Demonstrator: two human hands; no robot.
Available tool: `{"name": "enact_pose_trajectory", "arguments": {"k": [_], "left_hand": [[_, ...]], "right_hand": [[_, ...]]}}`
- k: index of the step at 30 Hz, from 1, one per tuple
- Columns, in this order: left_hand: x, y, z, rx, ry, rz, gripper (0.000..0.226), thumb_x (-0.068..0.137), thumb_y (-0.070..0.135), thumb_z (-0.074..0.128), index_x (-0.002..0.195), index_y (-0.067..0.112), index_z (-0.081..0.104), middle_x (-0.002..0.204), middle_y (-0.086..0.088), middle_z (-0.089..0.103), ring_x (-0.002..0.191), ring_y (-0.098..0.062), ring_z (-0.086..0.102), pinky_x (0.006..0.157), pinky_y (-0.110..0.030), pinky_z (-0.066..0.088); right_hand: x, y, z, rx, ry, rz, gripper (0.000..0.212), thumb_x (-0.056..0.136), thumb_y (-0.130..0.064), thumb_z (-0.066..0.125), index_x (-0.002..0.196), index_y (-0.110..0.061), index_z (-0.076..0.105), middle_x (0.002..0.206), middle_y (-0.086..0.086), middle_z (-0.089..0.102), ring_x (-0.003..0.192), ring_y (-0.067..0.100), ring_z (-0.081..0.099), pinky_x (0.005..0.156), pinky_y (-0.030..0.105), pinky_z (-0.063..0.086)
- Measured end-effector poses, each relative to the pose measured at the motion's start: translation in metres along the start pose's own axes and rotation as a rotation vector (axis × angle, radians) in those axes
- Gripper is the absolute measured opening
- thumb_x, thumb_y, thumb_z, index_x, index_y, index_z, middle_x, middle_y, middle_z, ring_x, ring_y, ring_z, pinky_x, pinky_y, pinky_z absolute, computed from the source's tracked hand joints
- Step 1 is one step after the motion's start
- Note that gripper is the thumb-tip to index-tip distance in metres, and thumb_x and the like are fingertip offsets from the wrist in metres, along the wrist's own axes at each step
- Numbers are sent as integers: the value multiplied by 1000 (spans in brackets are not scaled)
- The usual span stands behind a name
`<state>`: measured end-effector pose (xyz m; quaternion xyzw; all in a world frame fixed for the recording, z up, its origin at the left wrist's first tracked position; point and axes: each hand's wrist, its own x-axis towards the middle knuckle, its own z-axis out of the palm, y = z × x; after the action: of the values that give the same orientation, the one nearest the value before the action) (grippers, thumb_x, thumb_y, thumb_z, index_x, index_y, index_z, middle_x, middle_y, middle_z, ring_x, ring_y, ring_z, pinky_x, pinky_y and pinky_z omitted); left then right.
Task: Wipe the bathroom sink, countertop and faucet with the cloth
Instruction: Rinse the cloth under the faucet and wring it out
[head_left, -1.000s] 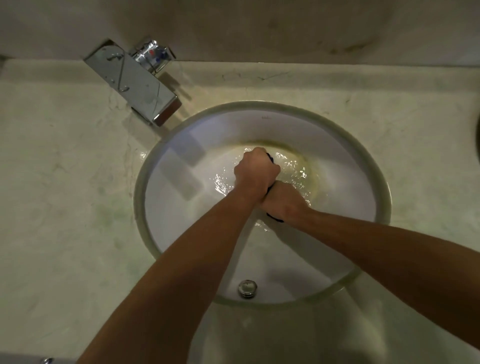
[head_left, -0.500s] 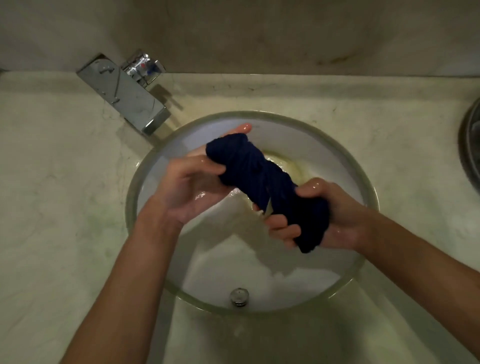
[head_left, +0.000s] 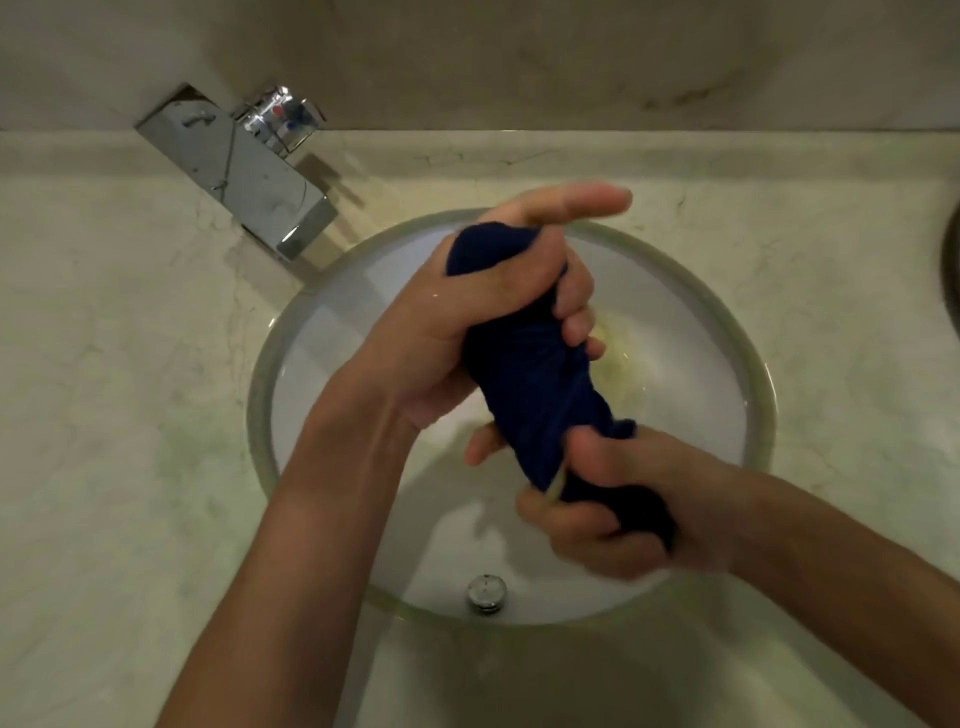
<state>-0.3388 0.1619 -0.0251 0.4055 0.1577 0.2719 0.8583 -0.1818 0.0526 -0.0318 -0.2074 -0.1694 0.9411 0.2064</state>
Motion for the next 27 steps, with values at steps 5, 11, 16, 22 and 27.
{"name": "enact_pose_trajectory", "arguments": {"k": [5,11,16,22,27], "left_hand": [[39,-45,-27,481,714,-238,10,90,7,72,88,-2,76,60,-6,62,52,-14,61,56,-26,51],[68,-91,-52,893,848,-532,19,85,12,57,66,10,53,68,-7,57,60,-22,55,61,-31,47],[72,-94,-47,1073,904,-667,26,86,15,62,64,17,48,78,-2,58,75,-29,59,68,-30,44],[65,-105,-41,1108,923,-707,32,92,20,60,67,20,40,97,-5,58,88,-32,58,79,-32,47],[64,-93,-41,844,882,-624,12,90,27,64,89,16,59,100,-5,64,97,-32,60,82,-30,49]], "right_hand": [[39,-13,-37,-588,911,140,35,84,-37,79,72,-16,53,58,1,48,38,13,34,41,23,25],[74,3,-96,-897,1149,204,25,85,-31,71,73,-16,56,66,-2,56,52,13,52,45,22,37],[86,12,-112,-1078,1192,230,23,88,-34,61,70,-19,61,75,-1,65,71,20,64,58,29,45],[84,25,-115,-1167,1157,265,25,89,-38,59,88,-17,71,83,-1,70,78,22,67,62,29,49],[66,21,-113,-1181,1347,202,28,87,-45,62,91,-17,63,84,1,66,79,26,68,65,32,51]]}}
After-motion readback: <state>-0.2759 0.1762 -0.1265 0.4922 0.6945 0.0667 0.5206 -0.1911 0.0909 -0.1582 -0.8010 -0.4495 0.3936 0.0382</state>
